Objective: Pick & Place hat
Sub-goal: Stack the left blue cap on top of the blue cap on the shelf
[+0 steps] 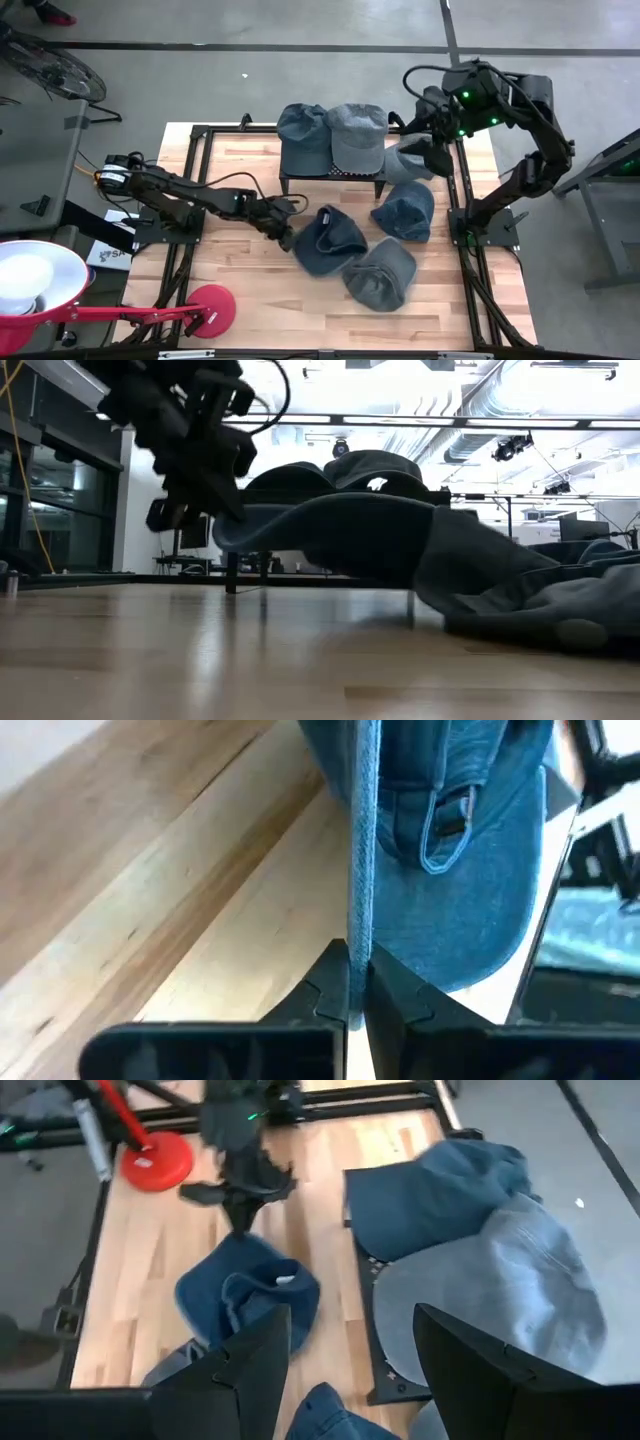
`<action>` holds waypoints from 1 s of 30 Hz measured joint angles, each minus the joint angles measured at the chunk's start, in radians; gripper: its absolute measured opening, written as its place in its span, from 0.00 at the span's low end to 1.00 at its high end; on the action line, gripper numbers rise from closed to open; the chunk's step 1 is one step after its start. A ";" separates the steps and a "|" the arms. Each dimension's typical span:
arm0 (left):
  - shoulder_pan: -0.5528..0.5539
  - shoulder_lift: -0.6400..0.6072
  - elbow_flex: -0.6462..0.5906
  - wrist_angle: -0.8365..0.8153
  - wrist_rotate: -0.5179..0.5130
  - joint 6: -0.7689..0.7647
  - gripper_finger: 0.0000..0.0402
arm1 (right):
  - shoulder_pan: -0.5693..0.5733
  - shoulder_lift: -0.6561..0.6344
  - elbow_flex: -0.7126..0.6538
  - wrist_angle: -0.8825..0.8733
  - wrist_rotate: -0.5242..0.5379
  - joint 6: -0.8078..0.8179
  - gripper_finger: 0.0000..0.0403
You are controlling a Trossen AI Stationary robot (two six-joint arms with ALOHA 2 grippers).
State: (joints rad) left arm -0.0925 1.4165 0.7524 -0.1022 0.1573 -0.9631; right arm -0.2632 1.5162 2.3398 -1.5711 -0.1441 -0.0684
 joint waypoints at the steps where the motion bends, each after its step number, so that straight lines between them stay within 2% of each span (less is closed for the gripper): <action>1: 0.000 -0.012 0.022 -0.044 0.000 0.025 0.02 | 0.014 0.000 0.000 0.000 -0.008 -0.013 0.51; 6: 0.000 -0.054 0.170 -0.199 0.030 0.135 0.02 | 0.096 0.000 0.000 0.000 -0.061 -0.076 0.51; 10: 0.000 -0.075 0.305 -0.293 0.119 0.227 0.02 | 0.174 0.000 0.000 0.000 -0.060 -0.154 0.51; 19: 0.001 -0.074 0.605 -0.417 0.299 0.478 0.02 | 0.323 0.000 0.000 0.003 0.046 -0.313 0.50; 25: 0.009 -0.073 0.766 -0.519 0.270 0.605 0.02 | 0.404 0.000 0.000 0.005 0.121 -0.337 0.45; 30: 0.099 -0.073 0.841 -0.568 0.256 0.674 0.02 | 0.463 0.000 0.000 0.027 0.183 -0.346 0.40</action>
State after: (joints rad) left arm 0.0062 1.3437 1.5939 -0.6704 0.4137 -0.2895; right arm 0.2001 1.5166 2.3398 -1.5436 0.0389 -0.4139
